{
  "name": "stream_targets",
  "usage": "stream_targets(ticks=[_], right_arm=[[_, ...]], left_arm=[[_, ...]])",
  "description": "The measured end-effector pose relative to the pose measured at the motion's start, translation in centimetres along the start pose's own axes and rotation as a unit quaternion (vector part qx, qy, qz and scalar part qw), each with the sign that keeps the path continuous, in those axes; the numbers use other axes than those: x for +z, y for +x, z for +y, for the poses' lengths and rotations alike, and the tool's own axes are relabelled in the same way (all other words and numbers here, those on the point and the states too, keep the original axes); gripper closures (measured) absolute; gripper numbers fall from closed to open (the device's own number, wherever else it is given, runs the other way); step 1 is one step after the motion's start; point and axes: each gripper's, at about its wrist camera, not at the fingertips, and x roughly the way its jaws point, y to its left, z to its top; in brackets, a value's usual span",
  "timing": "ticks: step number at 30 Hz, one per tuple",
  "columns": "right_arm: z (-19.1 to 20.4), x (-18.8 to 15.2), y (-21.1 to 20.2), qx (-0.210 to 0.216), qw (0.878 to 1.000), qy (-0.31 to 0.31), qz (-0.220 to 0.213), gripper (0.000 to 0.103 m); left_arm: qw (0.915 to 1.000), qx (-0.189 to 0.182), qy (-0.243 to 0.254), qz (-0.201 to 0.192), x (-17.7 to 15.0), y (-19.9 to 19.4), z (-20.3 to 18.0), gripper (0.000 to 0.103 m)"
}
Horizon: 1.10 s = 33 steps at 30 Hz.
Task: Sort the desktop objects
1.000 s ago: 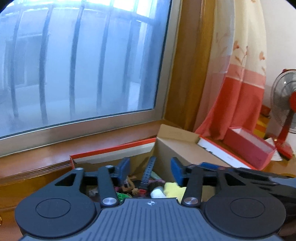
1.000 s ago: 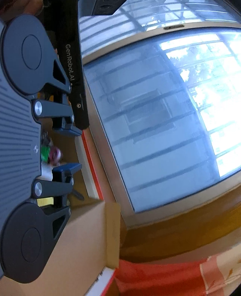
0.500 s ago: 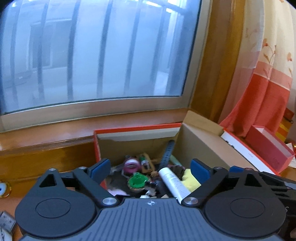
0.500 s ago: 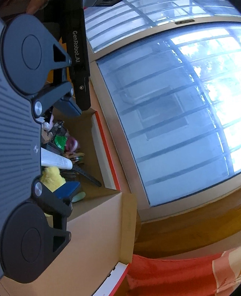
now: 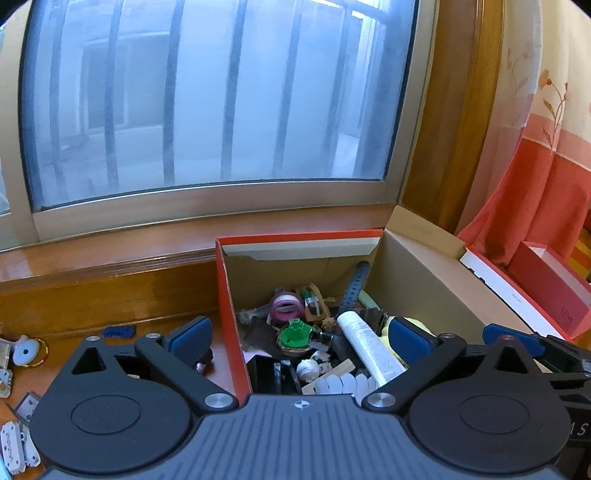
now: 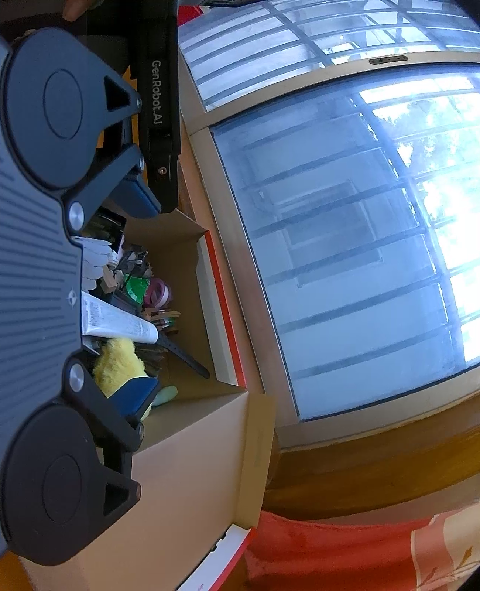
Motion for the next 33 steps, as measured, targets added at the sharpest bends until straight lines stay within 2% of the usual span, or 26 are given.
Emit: stream_targets(ticks=[8,16,26,33], right_arm=[[1.0,-0.7,-1.0,-0.012,1.000,-0.006,-0.002,0.001],[2.4,-1.3,-1.3,-0.008,1.000,-0.020,0.002,0.000],[4.0,-2.2,-1.0,-0.015,1.000,-0.010,0.005,0.000],[6.7,-2.4,-0.7,-0.047,0.998,-0.027,0.029,0.000]], left_arm=[[1.0000,0.007,-0.001,0.001,-0.6,-1.5,0.3,0.000],[0.9997,0.017,-0.015,0.004,-1.5,-2.6,1.3,0.000],[0.9994,0.026,-0.022,0.009,-2.5,-3.9,3.4,0.000],[0.9995,0.006,-0.020,0.023,-2.3,-4.6,6.0,0.000]])
